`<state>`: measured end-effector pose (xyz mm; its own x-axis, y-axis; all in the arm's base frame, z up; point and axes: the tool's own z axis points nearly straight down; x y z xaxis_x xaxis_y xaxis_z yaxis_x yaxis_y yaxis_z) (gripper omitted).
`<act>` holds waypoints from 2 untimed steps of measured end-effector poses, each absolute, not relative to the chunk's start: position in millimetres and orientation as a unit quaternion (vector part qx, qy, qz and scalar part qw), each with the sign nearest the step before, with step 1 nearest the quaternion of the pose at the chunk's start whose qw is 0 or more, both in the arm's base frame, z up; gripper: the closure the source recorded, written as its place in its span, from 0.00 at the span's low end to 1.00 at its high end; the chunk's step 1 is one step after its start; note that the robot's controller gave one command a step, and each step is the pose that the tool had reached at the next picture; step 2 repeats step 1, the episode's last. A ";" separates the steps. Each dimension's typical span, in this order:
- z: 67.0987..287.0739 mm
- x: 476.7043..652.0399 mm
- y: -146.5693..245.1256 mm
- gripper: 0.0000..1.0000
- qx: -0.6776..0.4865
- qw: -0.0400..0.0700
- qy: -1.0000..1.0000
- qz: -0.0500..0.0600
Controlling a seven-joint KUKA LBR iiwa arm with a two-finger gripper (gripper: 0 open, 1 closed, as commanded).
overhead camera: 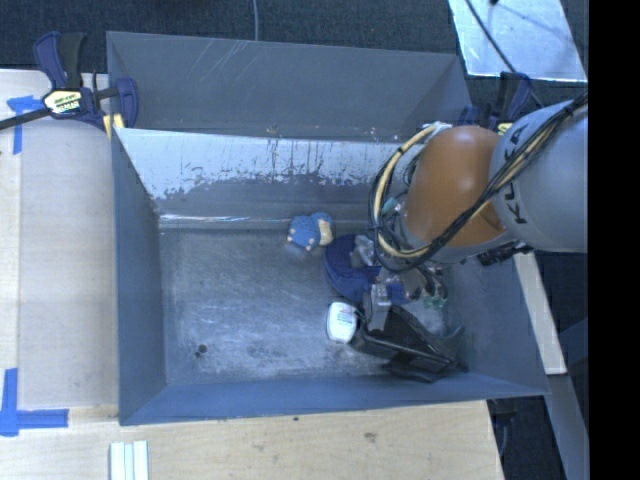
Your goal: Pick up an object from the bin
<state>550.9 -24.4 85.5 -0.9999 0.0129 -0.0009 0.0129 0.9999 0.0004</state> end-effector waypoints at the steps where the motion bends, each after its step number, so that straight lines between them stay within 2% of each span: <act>1: 258.4 556.4 -56.0 1.00 0.016 0.006 1.000 -0.001; 2: 258.4 556.4 -56.0 1.00 0.016 0.006 1.000 -0.001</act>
Offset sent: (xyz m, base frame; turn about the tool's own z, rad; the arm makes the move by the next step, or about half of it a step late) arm 0.0031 -0.0304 0.1675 0.0170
